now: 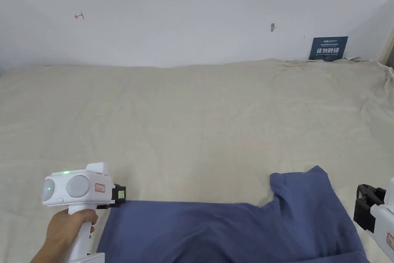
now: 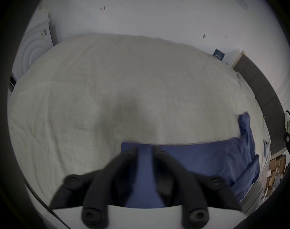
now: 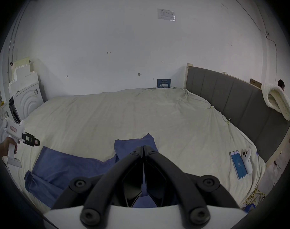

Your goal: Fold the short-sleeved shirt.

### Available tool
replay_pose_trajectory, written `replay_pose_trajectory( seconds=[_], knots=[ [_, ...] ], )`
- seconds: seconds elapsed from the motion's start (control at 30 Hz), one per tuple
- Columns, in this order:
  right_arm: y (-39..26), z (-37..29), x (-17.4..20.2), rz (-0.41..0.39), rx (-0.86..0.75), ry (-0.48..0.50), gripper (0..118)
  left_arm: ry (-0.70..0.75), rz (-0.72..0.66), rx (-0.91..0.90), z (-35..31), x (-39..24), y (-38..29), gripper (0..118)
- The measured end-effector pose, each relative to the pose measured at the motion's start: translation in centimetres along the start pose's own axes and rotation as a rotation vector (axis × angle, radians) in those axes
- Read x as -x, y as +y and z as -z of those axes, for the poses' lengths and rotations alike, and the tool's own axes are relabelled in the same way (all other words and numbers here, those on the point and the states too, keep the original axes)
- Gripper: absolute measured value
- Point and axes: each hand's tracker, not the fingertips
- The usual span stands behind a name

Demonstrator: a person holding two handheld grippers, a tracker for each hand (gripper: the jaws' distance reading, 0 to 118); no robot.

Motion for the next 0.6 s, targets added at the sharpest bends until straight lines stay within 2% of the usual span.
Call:
replay_pose_trajectory(
  seconds=[0.07, 0.13, 0.27, 0.3, 0.33, 0.43, 0.5, 0.53, 0.6],
  knots=[
    [0.1, 0.5, 0.1, 0.0, 0.007, -0.001, 0, 0.032, 0.006, 0.07, 1.5, 0.3, 0.3, 63],
    [0.1, 0.7, 0.5, 0.003, 0.017, 0.002, 0, 0.063, 0.041, 0.088, 2.6, 0.4, 0.3, 94],
    [0.0, 1.4, 0.7, 0.004, 0.036, 0.006, 0, 0.091, 0.055, 0.096, 3.6, 0.4, 0.2, 95],
    [0.0, 1.5, 0.8, 0.005, 0.041, 0.007, 0, 0.092, 0.051, 0.095, 3.7, 0.3, 0.0, 93],
    [0.0, 1.6, 0.8, 0.005, 0.045, 0.008, 0, 0.09, 0.047, 0.096, 3.8, 0.3, 0.0, 80],
    [-0.1, 1.7, 0.7, 0.003, 0.056, 0.01, 0, 0.097, 0.035, 0.09, 3.7, -0.2, -0.3, 26],
    [-0.1, 1.7, 0.5, 0.002, 0.063, 0.011, 0, 0.078, 0.023, 0.084, 3.6, -0.2, -0.5, 15],
    [-0.1, 1.7, 0.4, 0.002, 0.066, 0.014, 0, 0.076, 0.014, 0.092, 3.7, -0.3, -0.6, 6],
    [0.0, 1.9, 0.3, -0.001, 0.072, 0.014, 0, 0.068, 0.005, 0.092, 3.6, -0.6, -0.7, 2]
  ],
)
